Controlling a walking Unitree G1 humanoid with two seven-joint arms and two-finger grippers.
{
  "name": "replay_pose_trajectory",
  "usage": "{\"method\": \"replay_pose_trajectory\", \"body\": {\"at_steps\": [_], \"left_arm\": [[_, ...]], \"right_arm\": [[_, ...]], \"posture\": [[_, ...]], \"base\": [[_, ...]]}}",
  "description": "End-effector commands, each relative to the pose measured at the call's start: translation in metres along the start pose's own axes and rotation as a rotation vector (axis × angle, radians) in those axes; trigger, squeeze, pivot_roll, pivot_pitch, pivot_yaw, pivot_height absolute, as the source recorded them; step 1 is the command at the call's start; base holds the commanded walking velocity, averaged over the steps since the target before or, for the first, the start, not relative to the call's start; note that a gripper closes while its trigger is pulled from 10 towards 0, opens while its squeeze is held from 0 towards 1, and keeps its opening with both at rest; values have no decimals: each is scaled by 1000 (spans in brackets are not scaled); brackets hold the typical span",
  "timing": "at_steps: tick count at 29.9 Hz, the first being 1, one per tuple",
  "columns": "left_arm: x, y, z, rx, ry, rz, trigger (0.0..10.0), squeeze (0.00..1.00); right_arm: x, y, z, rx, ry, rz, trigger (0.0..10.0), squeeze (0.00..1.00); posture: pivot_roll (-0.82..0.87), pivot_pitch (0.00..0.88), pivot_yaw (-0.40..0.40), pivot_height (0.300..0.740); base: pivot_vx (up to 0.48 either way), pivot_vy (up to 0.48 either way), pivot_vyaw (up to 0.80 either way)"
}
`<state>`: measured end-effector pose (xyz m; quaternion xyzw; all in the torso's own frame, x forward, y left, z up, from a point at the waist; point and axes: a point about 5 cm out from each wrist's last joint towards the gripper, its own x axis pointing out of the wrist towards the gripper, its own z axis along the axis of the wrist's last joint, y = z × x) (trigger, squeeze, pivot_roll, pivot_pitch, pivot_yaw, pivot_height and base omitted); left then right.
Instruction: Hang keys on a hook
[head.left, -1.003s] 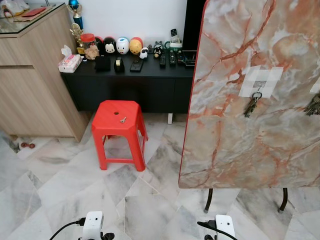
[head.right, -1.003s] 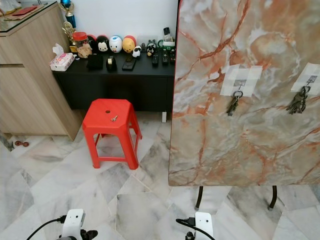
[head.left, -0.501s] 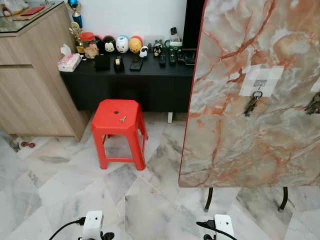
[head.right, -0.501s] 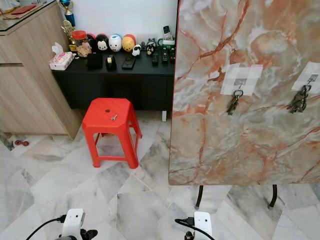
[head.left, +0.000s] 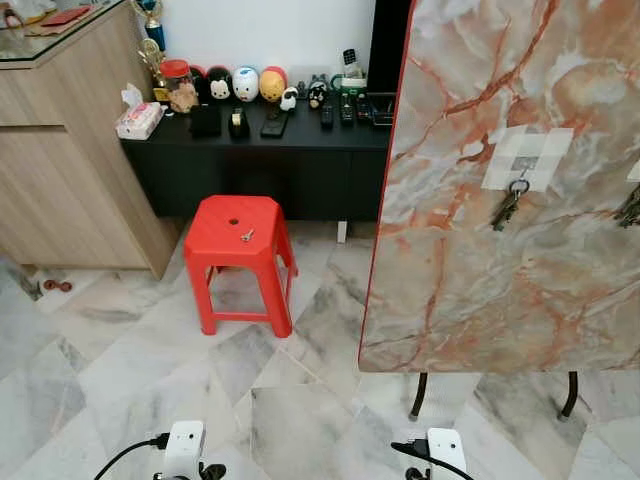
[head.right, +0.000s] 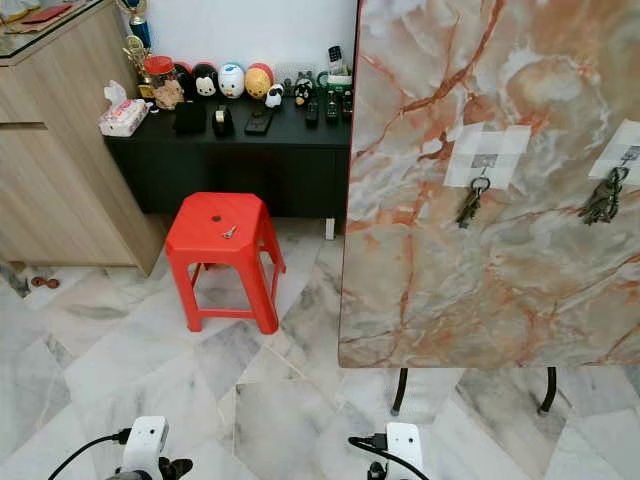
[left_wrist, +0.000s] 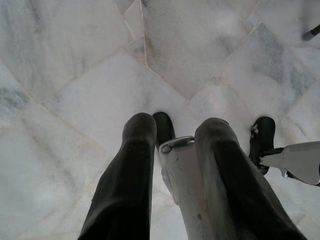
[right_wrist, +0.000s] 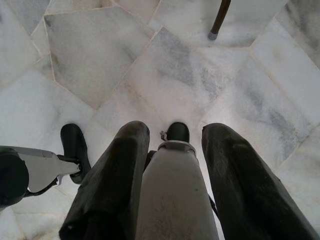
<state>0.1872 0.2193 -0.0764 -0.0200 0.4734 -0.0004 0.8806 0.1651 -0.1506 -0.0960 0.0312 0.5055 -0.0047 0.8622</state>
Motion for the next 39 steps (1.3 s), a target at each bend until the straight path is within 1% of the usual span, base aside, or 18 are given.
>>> {"method": "replay_pose_trajectory", "body": {"at_steps": [1, 8, 13, 26, 39], "left_arm": [[-1, 4, 1, 22, 11, 13, 10000, 0], [-1, 4, 1, 7, 10, 14, 10000, 0], [-1, 5, 1, 17, 25, 11, 10000, 0], [-1, 5, 0, 13, 30, 19, 10000, 0], [-1, 7, 0, 14, 27, 18, 10000, 0]], "right_arm": [[0, 2, 3, 1, -11, 5, 10000, 0], [1, 2, 4, 9, -9, -1, 10000, 0], [1, 3, 4, 9, -12, 7, 10000, 0], [0, 2, 4, 7, -9, 9, 10000, 0], [0, 5, 3, 11, -12, 13, 10000, 0]], "posture": [[-86, 44, -6, 740], [-76, 52, -9, 740], [-79, 63, -10, 740], [-74, 73, -11, 740], [-74, 69, -9, 740]], "base": [[0, 0, 0], [0, 0, 0], [0, 0, 0], [0, 297, 0], [0, 362, 0]]}}
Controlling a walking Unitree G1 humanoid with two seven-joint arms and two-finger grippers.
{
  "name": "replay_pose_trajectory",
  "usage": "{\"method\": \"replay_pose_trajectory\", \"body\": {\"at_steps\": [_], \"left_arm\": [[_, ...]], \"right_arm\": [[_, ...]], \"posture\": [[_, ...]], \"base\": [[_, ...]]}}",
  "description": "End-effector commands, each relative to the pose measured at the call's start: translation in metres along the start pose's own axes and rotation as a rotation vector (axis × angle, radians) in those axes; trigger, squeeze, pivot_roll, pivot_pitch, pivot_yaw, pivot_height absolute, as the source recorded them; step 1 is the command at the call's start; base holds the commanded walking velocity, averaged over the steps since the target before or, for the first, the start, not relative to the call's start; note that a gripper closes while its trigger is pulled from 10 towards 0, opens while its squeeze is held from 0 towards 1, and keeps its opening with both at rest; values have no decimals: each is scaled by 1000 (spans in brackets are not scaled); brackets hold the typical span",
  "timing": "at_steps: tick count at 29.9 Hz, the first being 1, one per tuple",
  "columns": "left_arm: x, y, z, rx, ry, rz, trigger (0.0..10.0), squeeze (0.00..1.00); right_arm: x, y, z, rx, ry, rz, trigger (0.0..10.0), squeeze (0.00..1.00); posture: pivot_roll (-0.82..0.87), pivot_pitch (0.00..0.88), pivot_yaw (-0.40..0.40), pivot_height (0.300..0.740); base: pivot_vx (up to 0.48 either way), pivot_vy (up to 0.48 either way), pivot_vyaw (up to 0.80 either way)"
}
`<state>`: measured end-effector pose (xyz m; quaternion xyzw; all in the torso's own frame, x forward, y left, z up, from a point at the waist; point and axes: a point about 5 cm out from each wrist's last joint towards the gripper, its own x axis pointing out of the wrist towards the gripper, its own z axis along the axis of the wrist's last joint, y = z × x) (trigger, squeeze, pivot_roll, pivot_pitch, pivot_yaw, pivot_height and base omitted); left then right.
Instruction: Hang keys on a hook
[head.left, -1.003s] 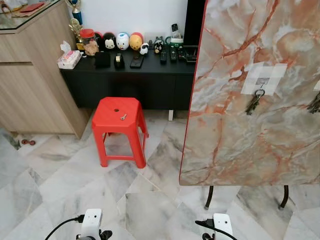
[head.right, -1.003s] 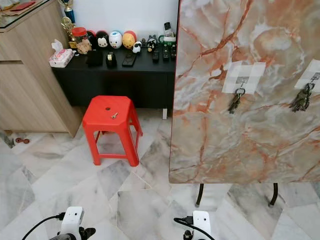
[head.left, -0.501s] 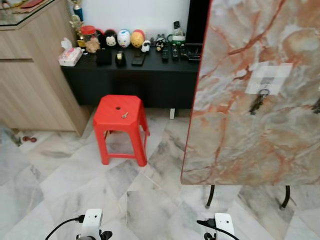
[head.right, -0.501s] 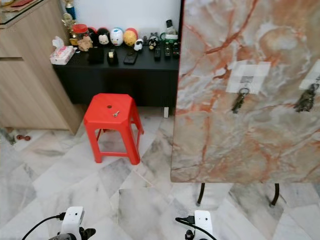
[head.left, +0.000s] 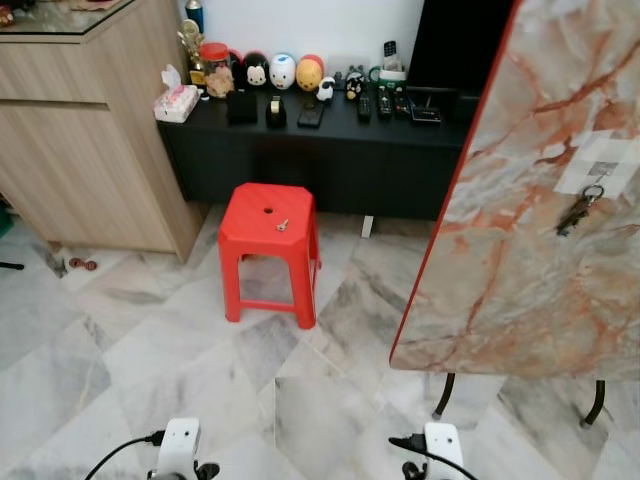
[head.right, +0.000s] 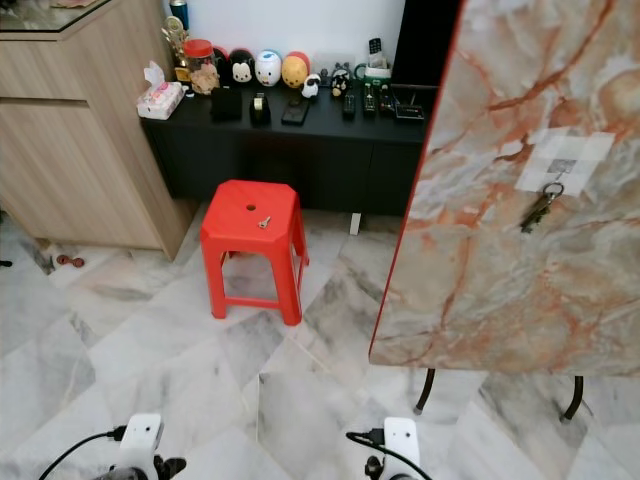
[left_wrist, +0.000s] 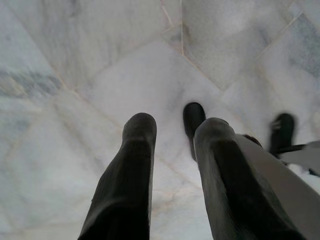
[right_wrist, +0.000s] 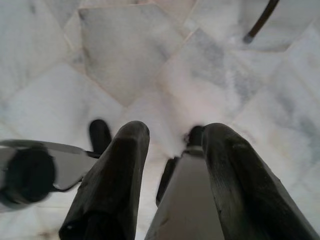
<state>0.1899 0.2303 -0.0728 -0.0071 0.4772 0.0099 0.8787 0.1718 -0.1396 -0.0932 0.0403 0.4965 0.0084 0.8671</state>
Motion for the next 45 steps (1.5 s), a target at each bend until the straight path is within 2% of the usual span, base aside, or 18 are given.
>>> {"method": "replay_pose_trajectory", "body": {"at_steps": [1, 45], "left_arm": [[0, -4, -5, 1, 19, -12, 10000, 0], [1, -6, -4, -11, 18, -16, 10000, 0]], "right_arm": [[-1, -7, -4, 8, 7, -20, 10000, 0], [-1, -8, -2, 6, 7, -18, 10000, 0]], "posture": [[-74, 69, -9, 740], [-86, 60, 5, 740]], "base": [[0, 356, 0], [0, 333, 0]]}}
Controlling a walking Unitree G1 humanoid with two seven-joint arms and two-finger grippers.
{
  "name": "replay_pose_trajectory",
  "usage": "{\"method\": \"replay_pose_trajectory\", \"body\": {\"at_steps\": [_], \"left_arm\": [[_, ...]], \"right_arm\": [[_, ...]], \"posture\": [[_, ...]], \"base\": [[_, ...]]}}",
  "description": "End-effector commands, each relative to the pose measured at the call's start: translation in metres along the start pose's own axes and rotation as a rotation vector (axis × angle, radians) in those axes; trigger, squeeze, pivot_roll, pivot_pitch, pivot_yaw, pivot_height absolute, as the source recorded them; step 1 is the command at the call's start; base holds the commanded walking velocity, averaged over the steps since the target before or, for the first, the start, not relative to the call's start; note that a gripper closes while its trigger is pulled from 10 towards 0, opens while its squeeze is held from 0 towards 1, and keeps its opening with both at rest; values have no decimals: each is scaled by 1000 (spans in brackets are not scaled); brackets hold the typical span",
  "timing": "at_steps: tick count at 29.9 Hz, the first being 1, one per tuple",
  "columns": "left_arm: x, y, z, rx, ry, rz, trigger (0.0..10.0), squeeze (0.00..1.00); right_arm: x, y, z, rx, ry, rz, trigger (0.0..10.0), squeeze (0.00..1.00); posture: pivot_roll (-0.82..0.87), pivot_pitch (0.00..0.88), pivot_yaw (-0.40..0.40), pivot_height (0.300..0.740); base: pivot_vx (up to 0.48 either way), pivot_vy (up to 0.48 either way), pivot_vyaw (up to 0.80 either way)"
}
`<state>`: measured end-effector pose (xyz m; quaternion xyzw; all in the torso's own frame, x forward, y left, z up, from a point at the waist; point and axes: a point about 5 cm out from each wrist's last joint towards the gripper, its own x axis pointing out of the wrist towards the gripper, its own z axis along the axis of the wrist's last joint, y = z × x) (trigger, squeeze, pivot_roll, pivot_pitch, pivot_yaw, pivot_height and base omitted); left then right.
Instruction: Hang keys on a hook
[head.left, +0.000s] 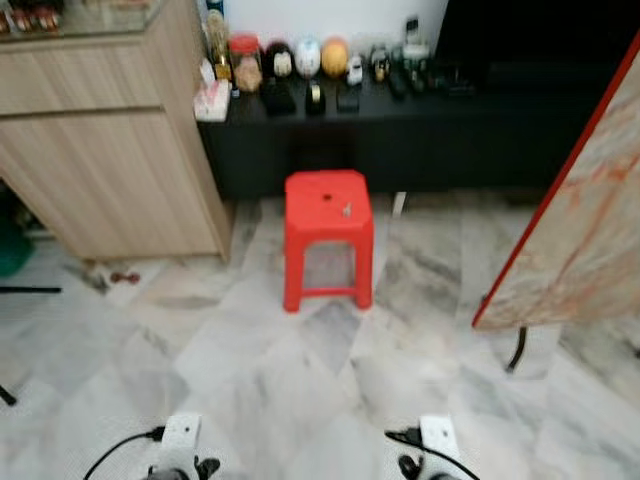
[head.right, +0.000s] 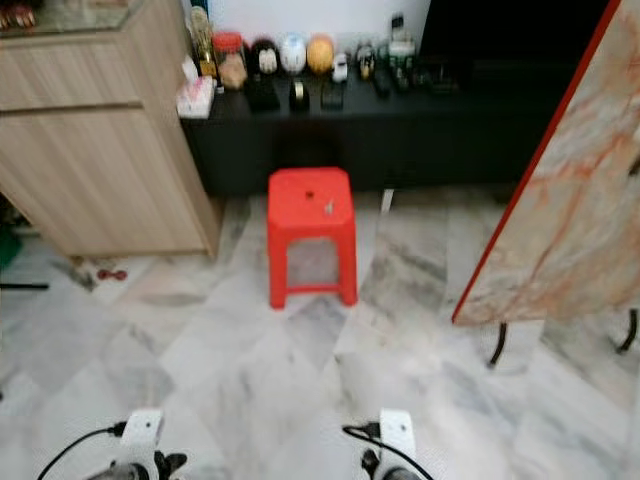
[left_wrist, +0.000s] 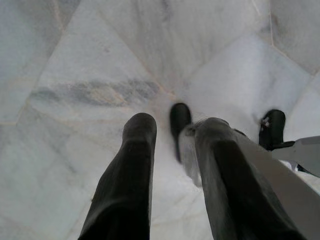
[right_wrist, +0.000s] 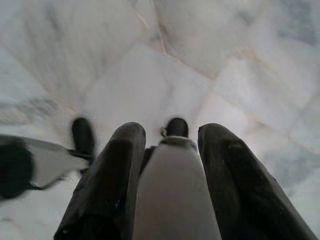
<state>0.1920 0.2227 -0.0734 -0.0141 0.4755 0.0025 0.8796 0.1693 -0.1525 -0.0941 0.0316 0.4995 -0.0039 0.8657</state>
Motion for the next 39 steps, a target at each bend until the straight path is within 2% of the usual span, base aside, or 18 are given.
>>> {"method": "replay_pose_trajectory", "body": {"at_steps": [1, 6, 12, 27, 35, 39], "left_arm": [[-1, 2, -5, -6, 23, 3, 10000, 0], [-1, 2, -5, 2, 27, 0, 10000, 0], [-1, 0, -7, -23, 19, 3, 10000, 0], [-2, 4, -7, -6, 14, 7, 10000, 0], [-2, 7, -3, 16, 8, 5, 10000, 0], [-2, 8, -2, -37, -10, 36, 10000, 0]], "right_arm": [[0, 5, -1, 11, 2, 11, 10000, 0], [0, 6, -1, 18, 1, 5, 10000, 0], [0, 3, -2, 13, 3, -7, 10000, 0], [0, 9, -3, 23, 1, 2, 10000, 0], [0, 11, 1, 52, -32, -9, 10000, 0], [0, 10, 2, 62, -32, -28, 10000, 0]], "posture": [[-85, 56, 5, 740], [-94, 44, 9, 740], [-109, 7, 12, 740], [-87, 0, 33, 740], [-96, 0, 49, 740], [-94, 7, 41, 740]], "base": [[0, 319, 0], [0, 318, 0], [0, 0, 0], [0, 0, 0], [277, 0, 113], [287, 0, 595]]}}
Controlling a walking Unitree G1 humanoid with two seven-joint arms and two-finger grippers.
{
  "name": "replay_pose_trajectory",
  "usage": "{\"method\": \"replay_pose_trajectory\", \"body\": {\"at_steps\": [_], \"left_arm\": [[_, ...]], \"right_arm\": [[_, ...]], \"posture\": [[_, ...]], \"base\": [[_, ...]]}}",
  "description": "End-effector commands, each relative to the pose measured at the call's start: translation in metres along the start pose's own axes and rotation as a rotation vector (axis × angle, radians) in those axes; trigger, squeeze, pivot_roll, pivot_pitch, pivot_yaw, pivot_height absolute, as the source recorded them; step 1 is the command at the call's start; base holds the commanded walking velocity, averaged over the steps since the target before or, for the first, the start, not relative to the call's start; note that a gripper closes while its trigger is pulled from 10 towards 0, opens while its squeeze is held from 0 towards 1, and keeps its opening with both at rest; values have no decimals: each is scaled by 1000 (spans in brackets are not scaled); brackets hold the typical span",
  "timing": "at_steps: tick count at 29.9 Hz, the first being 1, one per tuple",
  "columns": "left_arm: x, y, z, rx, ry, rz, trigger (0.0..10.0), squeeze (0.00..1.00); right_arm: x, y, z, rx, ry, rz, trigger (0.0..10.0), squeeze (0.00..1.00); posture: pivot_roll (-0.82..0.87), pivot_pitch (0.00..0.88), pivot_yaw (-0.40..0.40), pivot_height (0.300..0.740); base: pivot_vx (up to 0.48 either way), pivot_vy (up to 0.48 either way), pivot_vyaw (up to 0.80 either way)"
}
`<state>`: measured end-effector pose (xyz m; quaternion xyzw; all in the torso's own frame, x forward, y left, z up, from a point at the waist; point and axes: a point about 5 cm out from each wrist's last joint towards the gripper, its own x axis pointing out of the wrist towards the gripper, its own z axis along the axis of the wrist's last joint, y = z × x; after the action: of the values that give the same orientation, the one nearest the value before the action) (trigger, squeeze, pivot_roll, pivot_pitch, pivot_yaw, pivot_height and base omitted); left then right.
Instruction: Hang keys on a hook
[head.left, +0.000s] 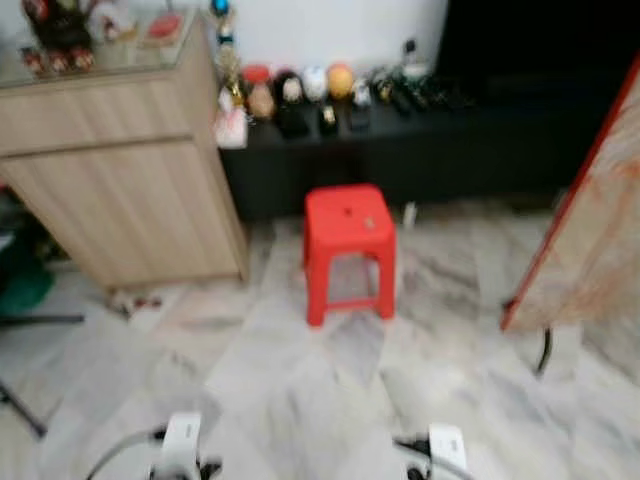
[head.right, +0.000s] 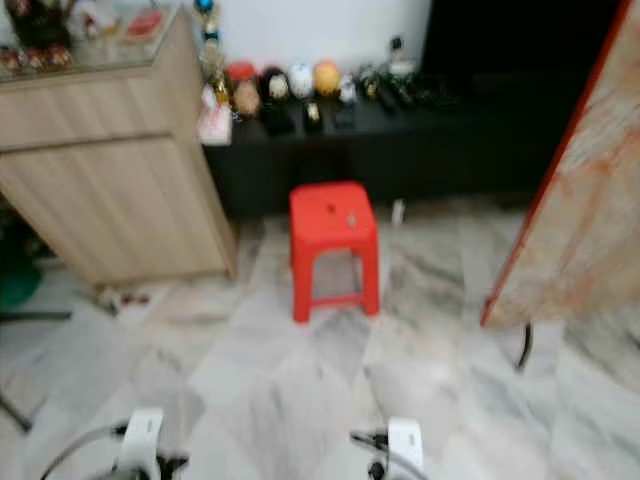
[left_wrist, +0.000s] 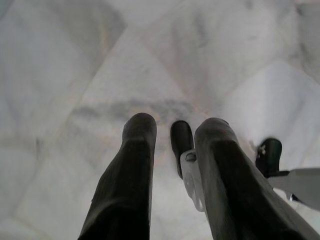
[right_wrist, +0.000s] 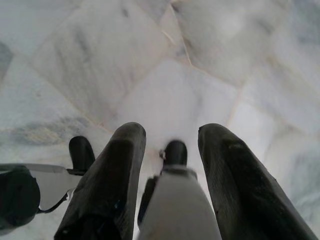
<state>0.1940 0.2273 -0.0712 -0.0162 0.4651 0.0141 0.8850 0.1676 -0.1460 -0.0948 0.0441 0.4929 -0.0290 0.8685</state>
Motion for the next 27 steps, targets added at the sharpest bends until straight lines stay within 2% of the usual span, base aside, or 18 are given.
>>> {"method": "replay_pose_trajectory", "body": {"at_steps": [1, 14, 27], "left_arm": [[-1, 3, -4, -17, 15, 16, 10000, 0], [0, 3, -1, -3, 22, 6, 10000, 0], [0, 1, 2, -7, 12, -1, 10000, 0]], "right_arm": [[0, 4, 4, 33, -13, -5, 10000, 0], [1, 4, 7, 47, -11, -10, 10000, 0], [1, 4, 9, 45, -15, -8, 10000, 0]], "posture": [[-92, 16, 38, 740], [-99, 52, 37, 740], [-98, 44, 29, 740]], "base": [[292, 0, 0], [295, 0, 0], [294, 0, 0]]}}
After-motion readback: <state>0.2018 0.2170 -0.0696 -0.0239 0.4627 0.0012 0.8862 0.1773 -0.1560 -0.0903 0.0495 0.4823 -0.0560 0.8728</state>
